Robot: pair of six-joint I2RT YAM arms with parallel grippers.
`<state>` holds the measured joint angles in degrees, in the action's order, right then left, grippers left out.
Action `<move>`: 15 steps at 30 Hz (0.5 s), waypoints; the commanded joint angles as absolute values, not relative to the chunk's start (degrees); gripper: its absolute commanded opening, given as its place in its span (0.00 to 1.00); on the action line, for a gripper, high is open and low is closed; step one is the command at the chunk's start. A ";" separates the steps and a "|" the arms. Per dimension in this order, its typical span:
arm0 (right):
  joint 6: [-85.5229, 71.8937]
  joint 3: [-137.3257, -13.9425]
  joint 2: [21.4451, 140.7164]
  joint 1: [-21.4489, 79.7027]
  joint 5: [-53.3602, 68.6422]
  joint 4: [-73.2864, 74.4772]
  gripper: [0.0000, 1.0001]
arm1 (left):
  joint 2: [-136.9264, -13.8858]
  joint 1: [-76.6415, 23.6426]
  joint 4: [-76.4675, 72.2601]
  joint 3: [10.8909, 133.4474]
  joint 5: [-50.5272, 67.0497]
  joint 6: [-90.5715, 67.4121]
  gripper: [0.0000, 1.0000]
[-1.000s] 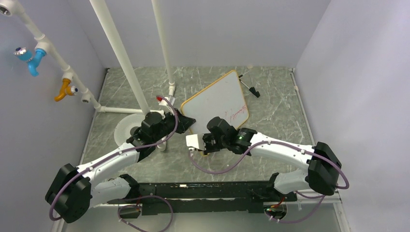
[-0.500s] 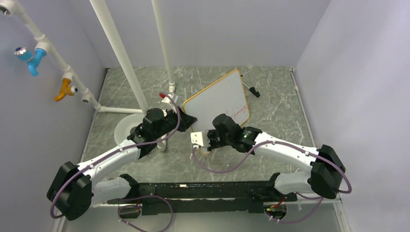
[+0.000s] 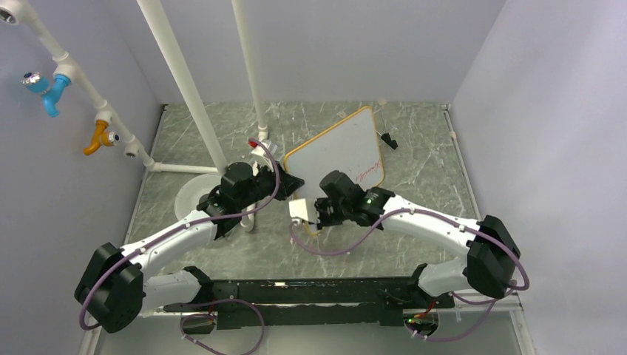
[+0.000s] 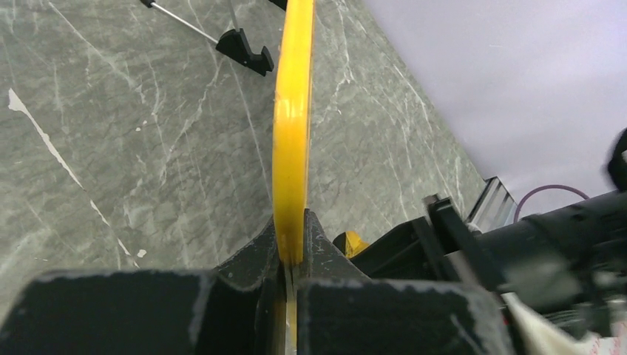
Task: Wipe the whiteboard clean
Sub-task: Erase the whiteboard at the center of the board.
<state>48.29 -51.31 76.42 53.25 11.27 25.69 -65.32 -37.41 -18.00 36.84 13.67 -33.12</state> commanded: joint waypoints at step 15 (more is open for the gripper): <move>53.83 -46.97 76.78 50.63 16.19 25.05 0.00 | -66.28 -38.97 -21.05 39.25 23.23 -35.91 0.00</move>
<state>49.71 -49.71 75.79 50.85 15.07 23.99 -66.39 -37.15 -18.02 36.86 15.03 -32.38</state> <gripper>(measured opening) 0.041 0.069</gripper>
